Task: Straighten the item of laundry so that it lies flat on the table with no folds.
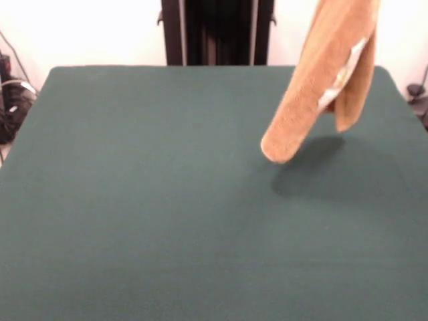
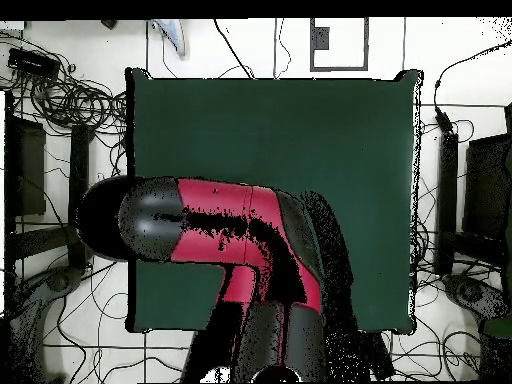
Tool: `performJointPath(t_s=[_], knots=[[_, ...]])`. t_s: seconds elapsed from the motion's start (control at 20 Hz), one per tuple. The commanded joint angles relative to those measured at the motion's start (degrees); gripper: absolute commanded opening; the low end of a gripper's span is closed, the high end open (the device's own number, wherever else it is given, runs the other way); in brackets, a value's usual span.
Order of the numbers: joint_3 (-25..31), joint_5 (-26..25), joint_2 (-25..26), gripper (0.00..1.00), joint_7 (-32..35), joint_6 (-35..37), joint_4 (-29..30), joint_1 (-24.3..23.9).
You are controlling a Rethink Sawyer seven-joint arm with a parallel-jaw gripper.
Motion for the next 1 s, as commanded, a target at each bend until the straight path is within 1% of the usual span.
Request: performJointPath(t_s=[0.05, 0.35, 0.65, 0.85, 1.0], knots=[[1.61, 2.45, -0.67, 0.00, 15.00, 4.37, 0.94, 1.14], [1.65, 2.77, -1.33, 0.00, 15.73, 3.07, 2.64, 1.87], [3.29, 4.99, 0.69, 0.00, 13.37, -5.41, 6.99, 0.02], [3.49, 5.37, 1.68, 0.00, 12.85, -9.43, 8.55, 0.23], [3.95, 6.07, 2.99, 0.00, 13.62, -14.59, 10.56, 0.83]])
